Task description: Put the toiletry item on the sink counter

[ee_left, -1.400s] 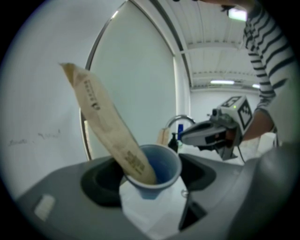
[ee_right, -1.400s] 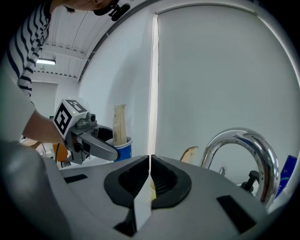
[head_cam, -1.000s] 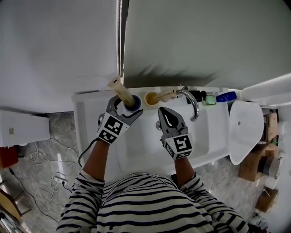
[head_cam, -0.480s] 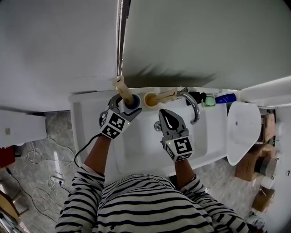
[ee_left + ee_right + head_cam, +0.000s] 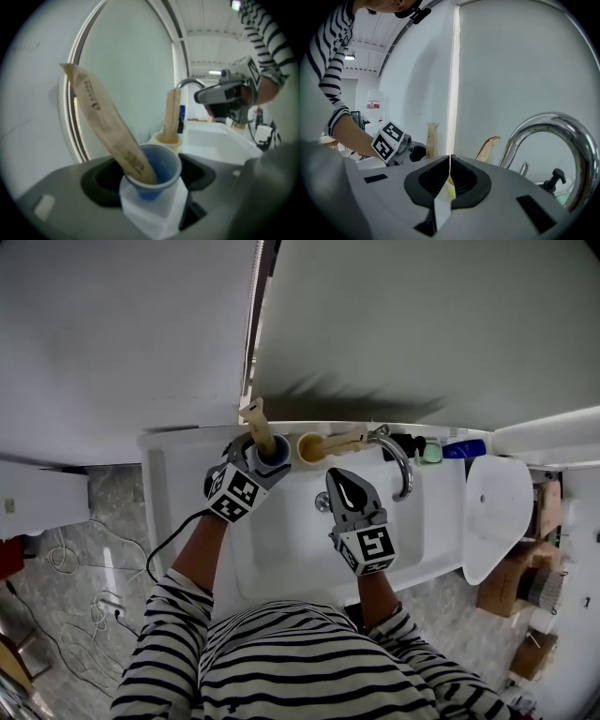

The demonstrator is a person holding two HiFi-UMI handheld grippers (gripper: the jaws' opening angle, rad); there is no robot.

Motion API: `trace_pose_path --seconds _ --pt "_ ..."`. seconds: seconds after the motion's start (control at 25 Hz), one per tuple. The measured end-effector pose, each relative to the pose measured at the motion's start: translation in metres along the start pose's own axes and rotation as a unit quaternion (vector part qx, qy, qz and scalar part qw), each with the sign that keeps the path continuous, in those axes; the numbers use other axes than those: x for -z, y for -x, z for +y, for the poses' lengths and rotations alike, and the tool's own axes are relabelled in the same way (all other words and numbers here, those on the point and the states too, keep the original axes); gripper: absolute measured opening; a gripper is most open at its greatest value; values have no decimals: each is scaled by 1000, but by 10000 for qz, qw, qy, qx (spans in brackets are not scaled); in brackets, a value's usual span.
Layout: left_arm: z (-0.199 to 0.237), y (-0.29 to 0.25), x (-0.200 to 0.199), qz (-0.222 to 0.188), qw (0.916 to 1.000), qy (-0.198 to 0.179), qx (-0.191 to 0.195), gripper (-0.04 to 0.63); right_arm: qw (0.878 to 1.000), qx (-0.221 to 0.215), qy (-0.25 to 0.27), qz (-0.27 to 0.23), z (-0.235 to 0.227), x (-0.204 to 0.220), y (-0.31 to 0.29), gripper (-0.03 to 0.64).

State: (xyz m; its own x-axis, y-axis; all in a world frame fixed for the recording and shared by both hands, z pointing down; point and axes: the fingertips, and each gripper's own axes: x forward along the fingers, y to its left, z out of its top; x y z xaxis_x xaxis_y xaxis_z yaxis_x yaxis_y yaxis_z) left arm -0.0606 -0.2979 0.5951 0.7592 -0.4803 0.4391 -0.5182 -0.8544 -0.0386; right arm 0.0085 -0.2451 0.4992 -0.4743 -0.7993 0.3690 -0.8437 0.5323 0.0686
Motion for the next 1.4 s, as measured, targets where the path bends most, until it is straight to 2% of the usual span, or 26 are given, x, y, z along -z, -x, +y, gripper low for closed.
trace_pose_path --seconds 0.24,0.56,1.12,1.4 --pt "-2 -6 8 0 10000 37 27 370 10000 -24 11 13 1 0 -3 14" --pt "2 -5 7 -304 9993 217 -54 371 10000 -1 4 36 0 0 -1 14" --pt "2 -4 7 -270 9996 100 15 374 10000 1 58 25 3 -3 3 14" --pt "2 0 12 -270 9995 130 -50 408 10000 21 80 1 3 -5 5 14"
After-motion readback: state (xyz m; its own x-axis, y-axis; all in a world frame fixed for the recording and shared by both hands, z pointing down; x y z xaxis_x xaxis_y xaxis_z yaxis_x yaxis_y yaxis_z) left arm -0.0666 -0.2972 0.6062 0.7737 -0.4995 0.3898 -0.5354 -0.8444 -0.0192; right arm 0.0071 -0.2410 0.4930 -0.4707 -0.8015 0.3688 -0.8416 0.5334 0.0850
